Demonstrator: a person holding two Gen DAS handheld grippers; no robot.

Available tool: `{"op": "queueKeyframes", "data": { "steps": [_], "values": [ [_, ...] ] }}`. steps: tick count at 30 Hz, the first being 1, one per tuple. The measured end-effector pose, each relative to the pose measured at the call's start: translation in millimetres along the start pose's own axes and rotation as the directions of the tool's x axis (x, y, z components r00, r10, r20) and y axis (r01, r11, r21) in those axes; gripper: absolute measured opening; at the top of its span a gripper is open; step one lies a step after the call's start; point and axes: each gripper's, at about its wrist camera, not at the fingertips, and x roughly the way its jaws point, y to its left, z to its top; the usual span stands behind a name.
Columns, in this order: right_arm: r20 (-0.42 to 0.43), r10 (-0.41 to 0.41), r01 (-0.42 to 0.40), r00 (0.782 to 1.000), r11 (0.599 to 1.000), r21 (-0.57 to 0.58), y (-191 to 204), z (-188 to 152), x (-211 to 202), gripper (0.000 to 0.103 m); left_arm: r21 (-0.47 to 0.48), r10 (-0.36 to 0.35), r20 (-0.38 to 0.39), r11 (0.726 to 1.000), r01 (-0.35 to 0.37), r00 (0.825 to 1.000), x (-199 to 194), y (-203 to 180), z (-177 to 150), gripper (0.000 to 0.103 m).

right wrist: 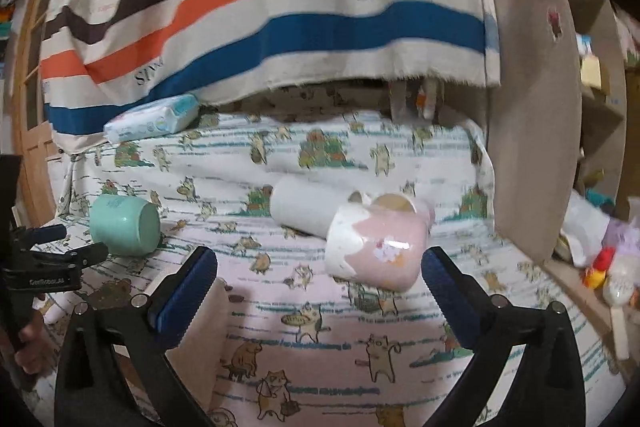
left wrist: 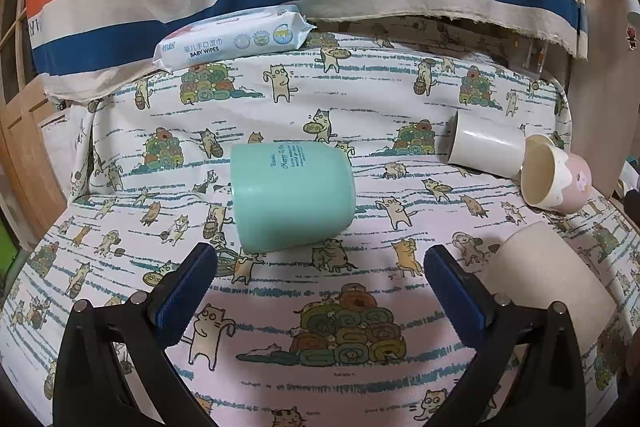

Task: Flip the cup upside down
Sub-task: 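Pass the beige cup from the right gripper while the left gripper closes on it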

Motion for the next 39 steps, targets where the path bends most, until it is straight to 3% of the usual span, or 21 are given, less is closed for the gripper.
{"op": "queueKeyframes", "data": {
  "steps": [4, 8, 13, 18, 22, 26, 30, 39],
  "values": [
    [0.026, -0.021, 0.021, 0.999, 1.000, -0.018, 3, -2, -5, 0.103, 0.000, 0.003, 0.013, 1.000, -0.003, 1.000, -3, 0, 1, 0.103],
    [0.027, -0.024, 0.025, 0.999, 0.999, -0.028, 5, -1, -5, 0.103, -0.070, -0.004, 0.045, 0.998, 0.007, 0.999, -13, 8, 4, 0.103],
    [0.029, -0.040, 0.040, 0.999, 0.999, -0.021, 6, -2, -6, 0.103, -0.004, -0.017, 0.059, 1.000, 0.017, 0.998, -31, -15, 11, 0.103],
    [0.034, -0.119, 0.119, 0.992, 0.993, 0.009, -2, -2, -7, 0.103, -0.023, -0.098, -0.022, 0.995, 0.097, 0.995, -35, -35, 31, 0.103],
    [0.034, -0.175, 0.173, 0.984, 0.983, 0.057, -13, -2, -9, 0.103, -0.089, -0.160, -0.131, 0.985, 0.149, 0.978, -22, -51, 46, 0.103],
    [0.029, -0.216, 0.213, 0.976, 0.974, 0.075, -19, -1, -10, 0.103, -0.131, -0.155, -0.223, 0.983, 0.127, 0.962, -7, -68, 52, 0.103],
    [0.026, -0.280, 0.277, 0.960, 0.957, 0.086, -23, -1, -11, 0.103, -0.158, -0.175, -0.269, 0.978, 0.136, 0.947, 0, -86, 54, 0.101],
    [0.026, -0.273, 0.270, 0.962, 0.959, 0.090, -24, -1, -10, 0.103, -0.134, -0.155, -0.372, 0.985, 0.113, 0.915, 23, -111, 50, 0.097]
  ]
}}
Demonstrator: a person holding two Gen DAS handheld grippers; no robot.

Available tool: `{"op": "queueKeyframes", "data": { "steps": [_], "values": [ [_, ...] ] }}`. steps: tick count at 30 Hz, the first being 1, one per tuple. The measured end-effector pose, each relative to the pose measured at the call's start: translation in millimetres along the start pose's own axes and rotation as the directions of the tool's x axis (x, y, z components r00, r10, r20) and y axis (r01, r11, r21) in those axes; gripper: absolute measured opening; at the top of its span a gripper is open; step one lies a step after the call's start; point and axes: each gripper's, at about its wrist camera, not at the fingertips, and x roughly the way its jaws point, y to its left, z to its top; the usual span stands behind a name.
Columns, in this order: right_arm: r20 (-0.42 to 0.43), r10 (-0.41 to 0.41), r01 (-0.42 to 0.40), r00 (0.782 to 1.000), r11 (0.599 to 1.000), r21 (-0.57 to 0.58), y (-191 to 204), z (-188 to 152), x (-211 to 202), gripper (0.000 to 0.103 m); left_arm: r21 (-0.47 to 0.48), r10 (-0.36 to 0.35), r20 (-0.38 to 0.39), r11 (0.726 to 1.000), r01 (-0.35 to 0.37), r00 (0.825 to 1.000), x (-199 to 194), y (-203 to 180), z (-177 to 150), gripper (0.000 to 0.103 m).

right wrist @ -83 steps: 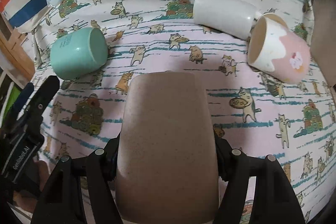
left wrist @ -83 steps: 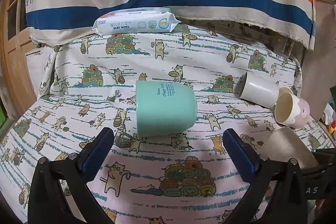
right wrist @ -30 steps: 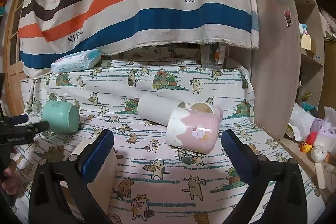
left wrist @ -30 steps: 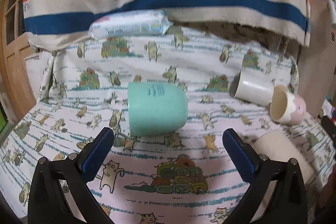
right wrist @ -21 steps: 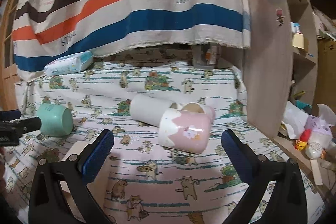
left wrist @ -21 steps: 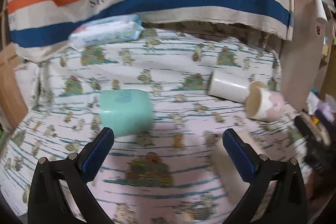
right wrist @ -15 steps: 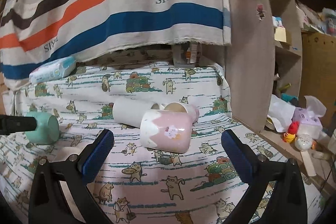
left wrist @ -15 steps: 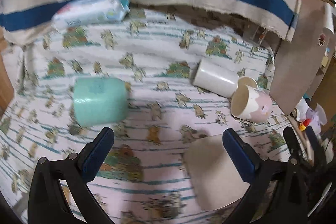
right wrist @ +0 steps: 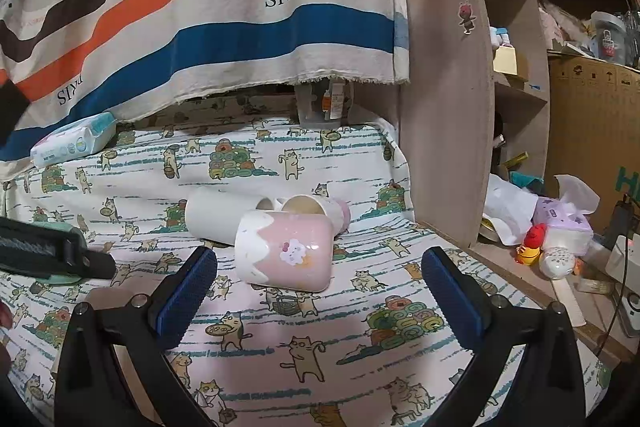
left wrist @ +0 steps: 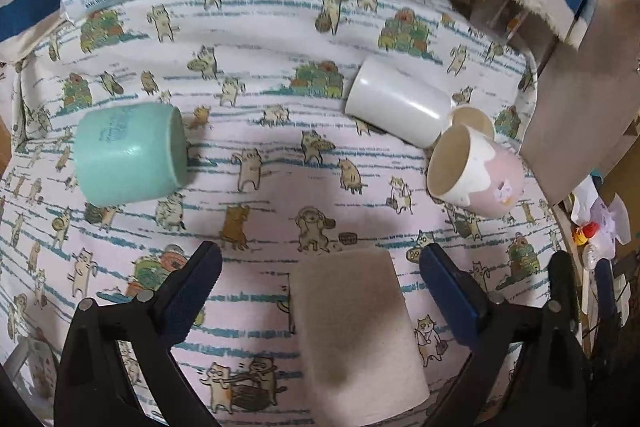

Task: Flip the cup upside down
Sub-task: 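Pass the beige cup from the right gripper while the left gripper closes on it, then rotate the held beige cup with the left gripper so its opening faces down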

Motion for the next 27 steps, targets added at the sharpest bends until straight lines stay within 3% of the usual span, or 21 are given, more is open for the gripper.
{"op": "queueKeyframes", "data": {
  "steps": [6, 11, 16, 20, 27],
  "values": [
    [-0.002, 0.003, -0.003, 1.000, 1.000, 0.014, -1, 1, 0, 0.103, -0.024, -0.031, -0.072, 0.999, 0.029, 0.997, 19, -4, -3, 0.094],
    [-0.013, 0.020, -0.020, 1.000, 0.999, 0.032, -4, 1, 2, 0.103, 0.004, -0.006, -0.093, 1.000, 0.006, 0.996, 29, -9, -3, 0.093],
    [-0.021, 0.034, -0.033, 0.999, 0.999, 0.038, -6, 0, 4, 0.103, 0.017, 0.013, -0.092, 1.000, -0.011, 0.996, 33, -10, -3, 0.085],
    [-0.029, 0.061, -0.060, 0.998, 0.997, 0.041, -6, 0, 5, 0.103, 0.024, -0.005, -0.107, 1.000, 0.007, 0.994, 36, -10, -4, 0.071],
    [-0.029, 0.058, -0.057, 0.998, 0.998, 0.041, -6, 0, 5, 0.103, 0.060, 0.015, -0.086, 0.998, -0.010, 0.996, 30, -14, -4, 0.068]
  ]
}}
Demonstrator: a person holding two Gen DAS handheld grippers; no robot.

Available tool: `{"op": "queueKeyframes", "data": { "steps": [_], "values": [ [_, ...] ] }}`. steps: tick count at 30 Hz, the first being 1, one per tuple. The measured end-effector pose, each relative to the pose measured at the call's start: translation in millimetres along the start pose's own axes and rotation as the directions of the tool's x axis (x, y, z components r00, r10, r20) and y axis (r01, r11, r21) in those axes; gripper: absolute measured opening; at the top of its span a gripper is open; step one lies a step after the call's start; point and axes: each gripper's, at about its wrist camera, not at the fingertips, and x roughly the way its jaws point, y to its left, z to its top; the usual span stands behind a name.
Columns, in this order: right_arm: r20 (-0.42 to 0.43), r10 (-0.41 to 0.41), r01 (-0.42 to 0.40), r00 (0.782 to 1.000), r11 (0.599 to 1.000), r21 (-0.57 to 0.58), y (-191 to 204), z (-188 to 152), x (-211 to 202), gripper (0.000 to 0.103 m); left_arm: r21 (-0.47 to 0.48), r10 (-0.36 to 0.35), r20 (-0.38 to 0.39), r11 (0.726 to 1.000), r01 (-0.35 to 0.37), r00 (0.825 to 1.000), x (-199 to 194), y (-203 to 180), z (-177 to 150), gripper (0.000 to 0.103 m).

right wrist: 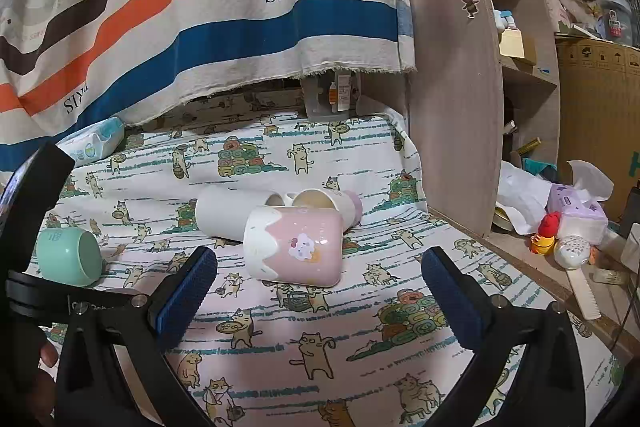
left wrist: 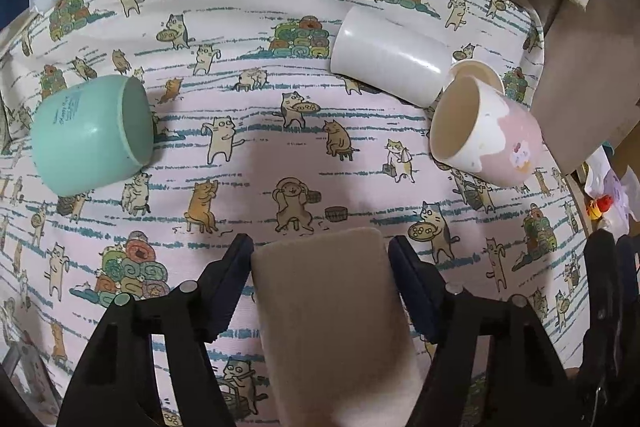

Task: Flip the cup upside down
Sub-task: 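Rotate the held beige cup with the left gripper so its opening faces down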

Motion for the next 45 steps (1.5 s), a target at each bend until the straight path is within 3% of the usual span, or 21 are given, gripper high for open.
{"op": "queueKeyframes", "data": {
  "steps": [5, 27, 39, 45],
  "values": [
    [0.011, -0.011, 0.011, 1.000, 1.000, 0.019, -4, 0, -2, 0.103, 0.015, 0.018, 0.035, 1.000, -0.019, 0.999, -11, 0, -1, 0.066],
    [-0.045, -0.024, 0.029, 0.999, 0.995, 0.098, -21, 0, 10, 0.103, 0.083, -0.033, 0.157, 0.996, 0.020, 0.987, -62, -4, -6, 0.065],
    [0.035, -0.028, 0.030, 0.999, 0.998, -0.060, 12, -1, -6, 0.103, 0.122, -0.060, 0.246, 0.992, 0.030, 0.968, -95, -6, -45, 0.065],
    [0.033, 0.002, -0.001, 0.999, 0.999, -0.046, 9, 0, -7, 0.103, 0.128, -0.092, 0.243, 0.990, 0.062, 0.966, -100, -3, -53, 0.065]
  ]
}}
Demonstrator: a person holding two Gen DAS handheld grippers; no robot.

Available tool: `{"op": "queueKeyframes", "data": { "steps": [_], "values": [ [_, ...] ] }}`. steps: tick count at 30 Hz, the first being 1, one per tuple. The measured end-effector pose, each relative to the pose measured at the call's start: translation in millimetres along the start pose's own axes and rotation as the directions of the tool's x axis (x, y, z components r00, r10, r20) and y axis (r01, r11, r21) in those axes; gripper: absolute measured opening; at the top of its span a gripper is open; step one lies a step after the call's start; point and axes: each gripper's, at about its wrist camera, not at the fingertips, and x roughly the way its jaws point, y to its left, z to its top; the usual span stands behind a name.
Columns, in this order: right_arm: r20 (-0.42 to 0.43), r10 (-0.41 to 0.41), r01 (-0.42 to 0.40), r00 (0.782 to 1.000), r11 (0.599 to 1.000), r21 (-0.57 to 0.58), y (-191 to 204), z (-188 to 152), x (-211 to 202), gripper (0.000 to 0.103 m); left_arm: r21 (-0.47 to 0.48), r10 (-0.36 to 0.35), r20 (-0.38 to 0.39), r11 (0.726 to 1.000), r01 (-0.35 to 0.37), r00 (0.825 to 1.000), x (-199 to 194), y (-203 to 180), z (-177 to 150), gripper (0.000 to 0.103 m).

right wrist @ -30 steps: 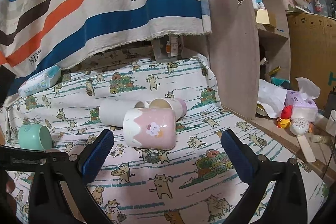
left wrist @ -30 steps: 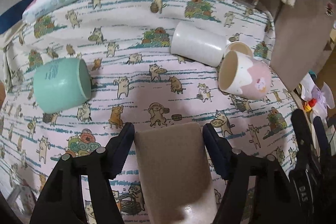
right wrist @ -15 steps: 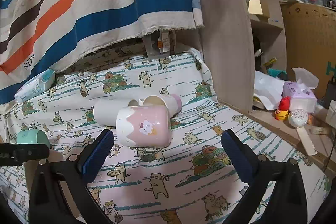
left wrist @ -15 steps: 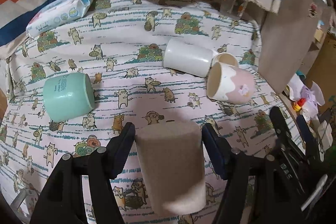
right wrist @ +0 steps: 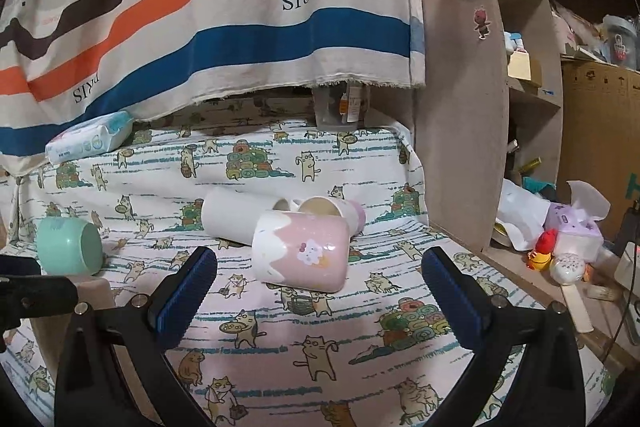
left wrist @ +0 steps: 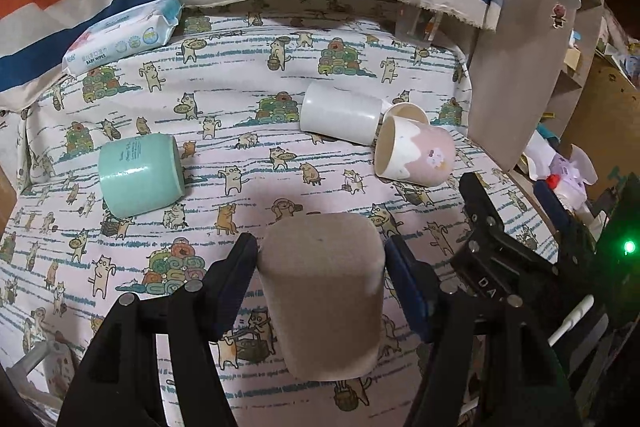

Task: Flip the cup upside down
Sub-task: 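Rotate the held beige cup with the left gripper so its opening faces down, then lower the beige cup onto the table and open the left gripper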

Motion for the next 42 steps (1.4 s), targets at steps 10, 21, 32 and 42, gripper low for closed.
{"op": "queueKeyframes", "data": {
  "steps": [10, 21, 32, 42],
  "values": [
    [-0.004, -0.005, 0.005, 1.000, 1.000, 0.006, -2, 0, 0, 0.103, -0.056, -0.097, -0.110, 0.994, 0.091, 0.989, 30, 8, -20, 0.069],
    [-0.004, -0.006, 0.006, 1.000, 1.000, 0.004, -3, 0, 1, 0.103, -0.019, -0.013, 0.061, 1.000, 0.015, 0.998, 26, 10, -18, 0.068],
    [-0.003, -0.005, 0.005, 1.000, 1.000, 0.003, -3, 0, 1, 0.103, 0.030, 0.069, 0.179, 0.997, -0.075, 0.981, 51, 20, -16, 0.068],
    [-0.004, -0.004, 0.004, 1.000, 1.000, 0.007, -2, 0, 1, 0.103, 0.074, 0.075, 0.204, 0.993, -0.092, 0.976, 49, 14, -23, 0.101]
  ]
}}
